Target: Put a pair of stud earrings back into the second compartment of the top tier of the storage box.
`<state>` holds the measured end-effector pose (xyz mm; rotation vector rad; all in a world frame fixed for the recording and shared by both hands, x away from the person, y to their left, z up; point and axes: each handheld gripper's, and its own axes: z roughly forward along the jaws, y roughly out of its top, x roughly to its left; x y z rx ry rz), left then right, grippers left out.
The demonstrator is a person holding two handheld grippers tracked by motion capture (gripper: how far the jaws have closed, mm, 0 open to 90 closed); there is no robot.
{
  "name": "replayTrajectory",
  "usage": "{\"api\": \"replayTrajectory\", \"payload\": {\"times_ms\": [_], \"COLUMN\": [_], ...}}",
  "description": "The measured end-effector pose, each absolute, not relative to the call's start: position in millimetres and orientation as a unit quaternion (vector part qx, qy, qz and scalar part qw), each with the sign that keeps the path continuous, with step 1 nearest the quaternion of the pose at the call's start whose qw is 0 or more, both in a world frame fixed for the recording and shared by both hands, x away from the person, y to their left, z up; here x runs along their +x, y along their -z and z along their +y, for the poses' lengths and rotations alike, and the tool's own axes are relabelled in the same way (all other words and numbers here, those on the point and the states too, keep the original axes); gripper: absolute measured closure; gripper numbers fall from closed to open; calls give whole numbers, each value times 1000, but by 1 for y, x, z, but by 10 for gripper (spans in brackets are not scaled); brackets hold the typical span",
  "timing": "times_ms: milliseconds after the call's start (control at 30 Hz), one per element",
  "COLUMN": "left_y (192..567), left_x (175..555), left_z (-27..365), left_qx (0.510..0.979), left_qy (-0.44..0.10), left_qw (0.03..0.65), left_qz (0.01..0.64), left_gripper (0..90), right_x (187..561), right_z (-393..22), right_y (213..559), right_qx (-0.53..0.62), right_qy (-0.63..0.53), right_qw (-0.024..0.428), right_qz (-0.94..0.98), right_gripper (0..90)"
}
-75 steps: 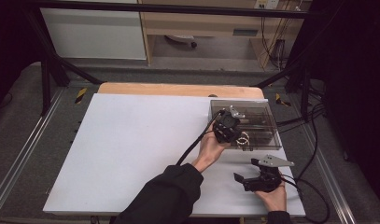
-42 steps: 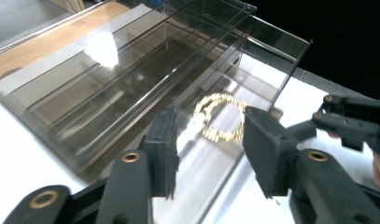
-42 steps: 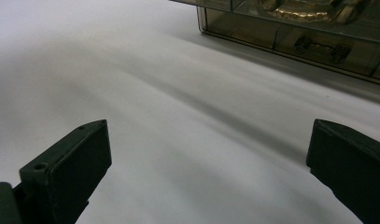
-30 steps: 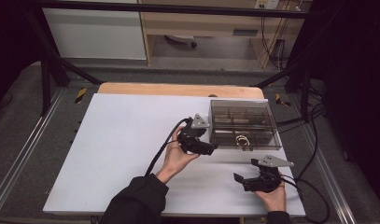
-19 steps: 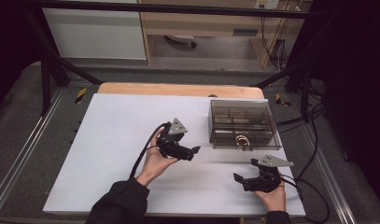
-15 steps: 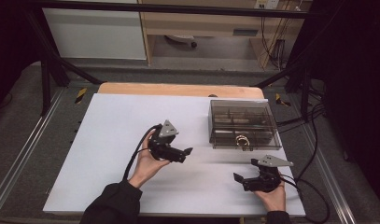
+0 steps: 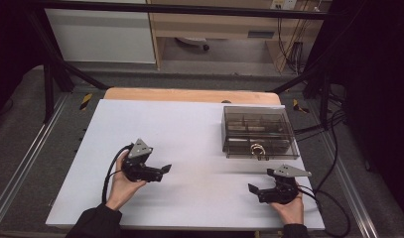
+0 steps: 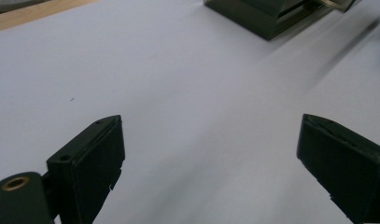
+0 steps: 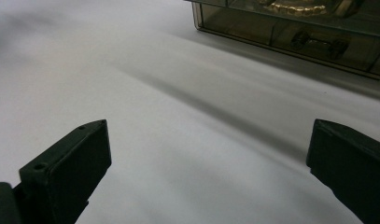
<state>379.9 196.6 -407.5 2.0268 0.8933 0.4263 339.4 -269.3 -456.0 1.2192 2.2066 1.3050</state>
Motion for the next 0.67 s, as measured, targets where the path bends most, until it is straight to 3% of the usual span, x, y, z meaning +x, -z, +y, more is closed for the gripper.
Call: {"api": "replayTrajectory", "payload": {"times_ms": [333,667], "left_y": [425,439], "left_x": [367,359], "left_z": [242,261], "left_qx": [803,806], "left_qy": [-176,-170], "left_qw": [417,406], "left_qz": [387,397], "left_gripper": [77,75], "right_x": [340,339], "right_z": [-269,-269], "right_y": [457,456], "right_qx": [427,426], "right_qy": [-452,-453], "right_qw": [151,149], "right_qz": [768,769], "right_gripper": [4,4]}}
